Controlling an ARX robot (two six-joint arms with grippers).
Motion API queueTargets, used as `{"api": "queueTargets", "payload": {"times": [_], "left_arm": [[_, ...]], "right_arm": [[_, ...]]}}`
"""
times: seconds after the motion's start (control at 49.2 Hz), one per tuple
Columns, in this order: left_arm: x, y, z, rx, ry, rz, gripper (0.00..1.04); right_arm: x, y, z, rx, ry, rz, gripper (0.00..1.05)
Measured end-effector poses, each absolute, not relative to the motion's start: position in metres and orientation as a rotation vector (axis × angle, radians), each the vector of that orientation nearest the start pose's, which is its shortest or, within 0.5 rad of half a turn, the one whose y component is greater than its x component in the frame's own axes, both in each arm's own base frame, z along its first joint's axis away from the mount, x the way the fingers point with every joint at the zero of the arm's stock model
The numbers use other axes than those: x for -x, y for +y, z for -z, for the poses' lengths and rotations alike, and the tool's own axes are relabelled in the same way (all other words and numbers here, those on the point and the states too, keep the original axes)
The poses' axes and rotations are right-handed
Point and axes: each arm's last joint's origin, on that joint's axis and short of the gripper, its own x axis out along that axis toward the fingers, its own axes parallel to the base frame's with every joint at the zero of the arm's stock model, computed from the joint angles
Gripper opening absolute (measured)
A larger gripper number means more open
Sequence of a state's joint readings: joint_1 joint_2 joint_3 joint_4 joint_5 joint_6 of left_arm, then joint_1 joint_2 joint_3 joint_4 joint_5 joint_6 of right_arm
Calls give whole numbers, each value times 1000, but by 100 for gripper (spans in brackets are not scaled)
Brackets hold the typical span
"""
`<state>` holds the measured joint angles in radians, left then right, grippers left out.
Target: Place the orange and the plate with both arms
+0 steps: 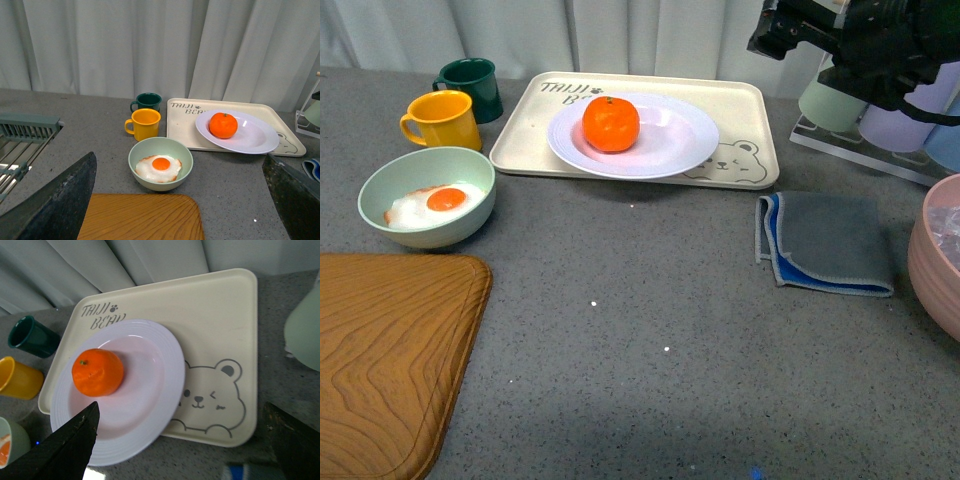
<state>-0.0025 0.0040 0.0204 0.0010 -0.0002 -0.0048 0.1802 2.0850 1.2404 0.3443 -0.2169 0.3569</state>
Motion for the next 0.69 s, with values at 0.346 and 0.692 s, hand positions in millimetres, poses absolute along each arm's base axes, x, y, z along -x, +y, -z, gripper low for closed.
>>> {"api": "queueTargets", "payload": {"times": [0.346, 0.692], "left_arm": [[-97, 0, -170, 5, -18, 2, 98], [-97, 0, -170, 5, -17, 3, 98]], "right_arm": [[-350, 49, -163, -31, -5, -2, 46], [-271, 24, -159, -1, 23, -2, 1]]}}
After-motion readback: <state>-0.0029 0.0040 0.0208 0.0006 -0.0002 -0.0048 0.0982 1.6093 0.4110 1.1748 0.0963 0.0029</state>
